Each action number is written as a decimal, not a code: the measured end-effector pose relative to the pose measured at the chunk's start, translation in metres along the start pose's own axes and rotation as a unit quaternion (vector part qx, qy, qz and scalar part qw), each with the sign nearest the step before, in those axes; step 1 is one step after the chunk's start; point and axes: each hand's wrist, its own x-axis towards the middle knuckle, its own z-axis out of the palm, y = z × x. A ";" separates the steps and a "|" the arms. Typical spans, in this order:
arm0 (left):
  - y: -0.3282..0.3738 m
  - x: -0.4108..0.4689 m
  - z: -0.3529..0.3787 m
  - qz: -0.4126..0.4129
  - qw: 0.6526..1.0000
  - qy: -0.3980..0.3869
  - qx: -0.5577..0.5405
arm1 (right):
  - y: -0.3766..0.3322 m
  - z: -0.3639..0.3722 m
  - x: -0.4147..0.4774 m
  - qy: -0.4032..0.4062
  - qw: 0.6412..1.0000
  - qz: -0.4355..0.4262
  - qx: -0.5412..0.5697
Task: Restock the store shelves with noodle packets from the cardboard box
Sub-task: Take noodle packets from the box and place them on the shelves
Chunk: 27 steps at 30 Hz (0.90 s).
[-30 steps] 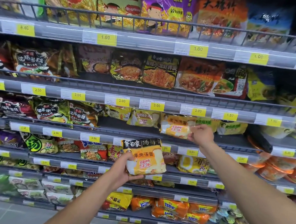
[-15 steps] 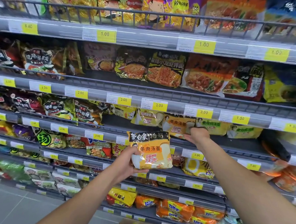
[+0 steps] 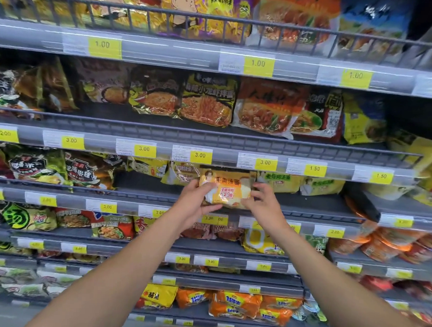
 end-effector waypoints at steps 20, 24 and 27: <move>-0.014 0.063 -0.015 0.136 0.756 0.128 0.628 | 0.032 0.008 0.031 -0.038 0.878 -0.085 -0.470; -0.016 0.062 -0.014 0.164 0.719 0.134 0.662 | 0.030 0.005 0.028 -0.024 0.851 -0.093 -0.516; -0.019 0.057 -0.018 0.172 0.717 0.112 0.666 | 0.030 0.000 0.026 -0.042 0.846 -0.084 -0.525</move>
